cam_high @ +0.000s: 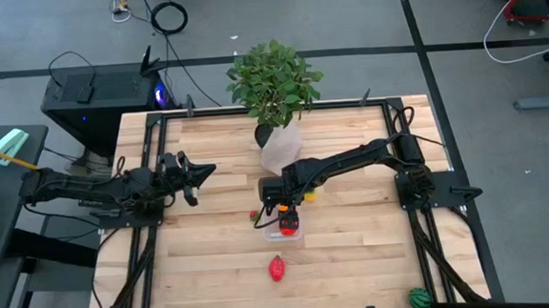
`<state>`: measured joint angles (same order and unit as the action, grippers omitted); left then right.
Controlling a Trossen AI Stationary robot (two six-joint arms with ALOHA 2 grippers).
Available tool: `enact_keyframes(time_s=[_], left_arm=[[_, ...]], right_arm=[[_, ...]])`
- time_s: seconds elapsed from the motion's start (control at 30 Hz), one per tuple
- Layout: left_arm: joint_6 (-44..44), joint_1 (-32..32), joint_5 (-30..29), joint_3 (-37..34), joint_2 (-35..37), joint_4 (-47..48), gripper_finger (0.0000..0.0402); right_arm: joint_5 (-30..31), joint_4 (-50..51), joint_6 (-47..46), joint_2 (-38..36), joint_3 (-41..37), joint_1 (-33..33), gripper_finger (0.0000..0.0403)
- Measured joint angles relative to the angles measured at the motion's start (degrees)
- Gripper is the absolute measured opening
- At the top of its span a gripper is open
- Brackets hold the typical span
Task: Pick and placing Produce into tupperware
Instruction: Put the green watermelon into the transparent bin
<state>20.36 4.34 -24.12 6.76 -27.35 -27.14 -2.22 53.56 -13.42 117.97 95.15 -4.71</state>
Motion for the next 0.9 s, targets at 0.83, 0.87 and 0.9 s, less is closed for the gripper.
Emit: enact_keyframes(time_s=[0.83, 0.87, 0.9], left_arm=[[0.0, 0.0, 0.0, 0.0, 0.0, -0.1, 0.0024], [0.0, 0.0, 0.0, 0.0, 0.0, 0.0, 0.0026], [0.0, 0.0, 0.0, 0.0, 0.0, 0.0, 0.0027]], right_arm=[[4.5, 19.9, -12.7, -19.9, 3.8, -3.7, 0.0291], [4.5, 20.5, -13.4, -20.4, 3.8, -4.1, 0.0291], [4.5, 21.0, -14.2, -20.8, 3.8, -4.4, 0.0291]])
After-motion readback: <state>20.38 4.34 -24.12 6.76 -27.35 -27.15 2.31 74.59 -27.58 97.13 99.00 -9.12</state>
